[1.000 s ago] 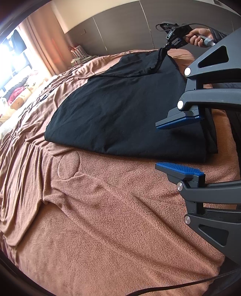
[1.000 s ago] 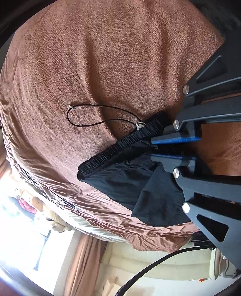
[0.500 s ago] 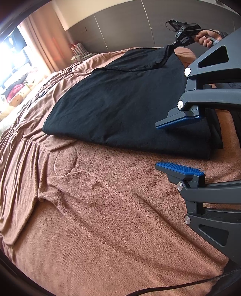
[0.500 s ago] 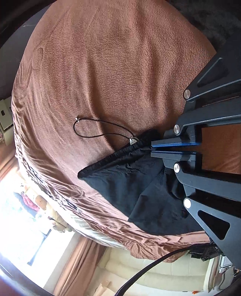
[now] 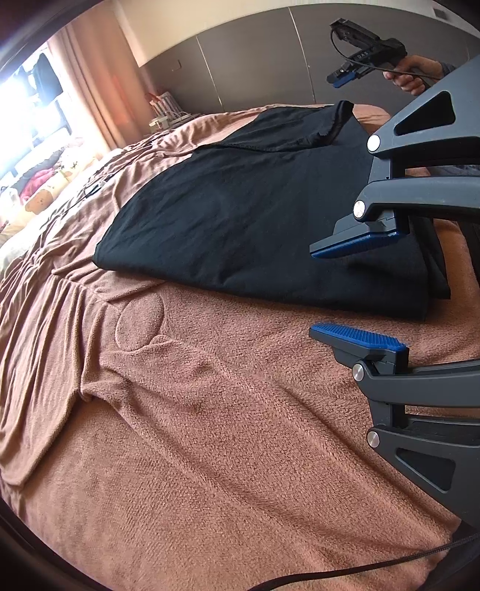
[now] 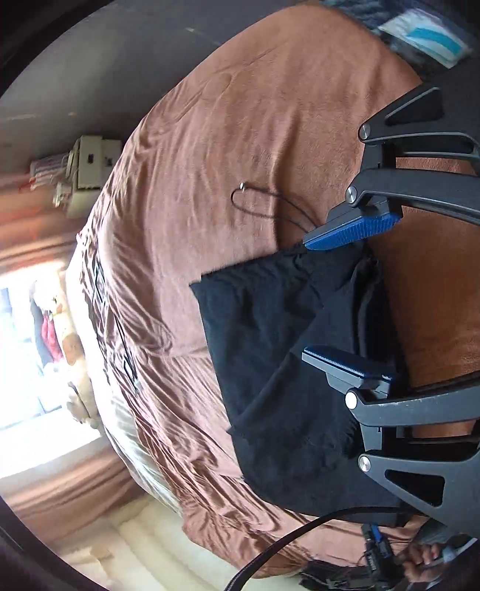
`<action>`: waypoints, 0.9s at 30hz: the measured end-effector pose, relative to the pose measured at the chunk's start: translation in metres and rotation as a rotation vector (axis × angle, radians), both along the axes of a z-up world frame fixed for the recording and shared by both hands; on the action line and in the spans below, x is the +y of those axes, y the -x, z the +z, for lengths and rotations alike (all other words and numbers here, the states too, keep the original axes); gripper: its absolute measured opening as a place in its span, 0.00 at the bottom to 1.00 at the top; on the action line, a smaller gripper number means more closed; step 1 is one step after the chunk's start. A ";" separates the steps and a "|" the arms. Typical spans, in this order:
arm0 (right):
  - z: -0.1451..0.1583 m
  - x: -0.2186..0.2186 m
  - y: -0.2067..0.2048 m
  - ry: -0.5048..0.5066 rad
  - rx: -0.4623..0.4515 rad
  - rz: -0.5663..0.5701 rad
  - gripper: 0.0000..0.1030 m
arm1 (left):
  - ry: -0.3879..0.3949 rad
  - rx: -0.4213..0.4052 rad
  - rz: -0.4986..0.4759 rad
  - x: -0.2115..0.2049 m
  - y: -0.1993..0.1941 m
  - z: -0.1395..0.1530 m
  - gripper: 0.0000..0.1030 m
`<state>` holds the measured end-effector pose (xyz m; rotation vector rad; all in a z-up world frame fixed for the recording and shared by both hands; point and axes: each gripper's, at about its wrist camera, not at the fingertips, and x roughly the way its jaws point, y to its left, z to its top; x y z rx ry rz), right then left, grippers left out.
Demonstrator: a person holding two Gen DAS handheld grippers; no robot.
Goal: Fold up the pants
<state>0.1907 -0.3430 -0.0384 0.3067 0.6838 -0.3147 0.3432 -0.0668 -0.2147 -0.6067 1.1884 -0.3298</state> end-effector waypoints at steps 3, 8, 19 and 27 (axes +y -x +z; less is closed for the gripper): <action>-0.003 0.030 -0.013 0.067 0.007 0.115 0.51 | 0.046 0.016 0.007 0.003 0.001 -0.001 0.38; -0.021 0.068 -0.035 0.145 0.080 0.255 0.51 | 0.073 0.018 0.002 0.001 0.002 0.001 0.38; -0.045 0.102 -0.078 0.344 0.212 0.492 0.51 | 0.068 0.024 0.003 -0.001 -0.002 -0.005 0.38; -0.057 0.113 -0.099 0.430 0.295 0.602 0.51 | 0.065 0.026 0.005 0.003 -0.001 -0.005 0.38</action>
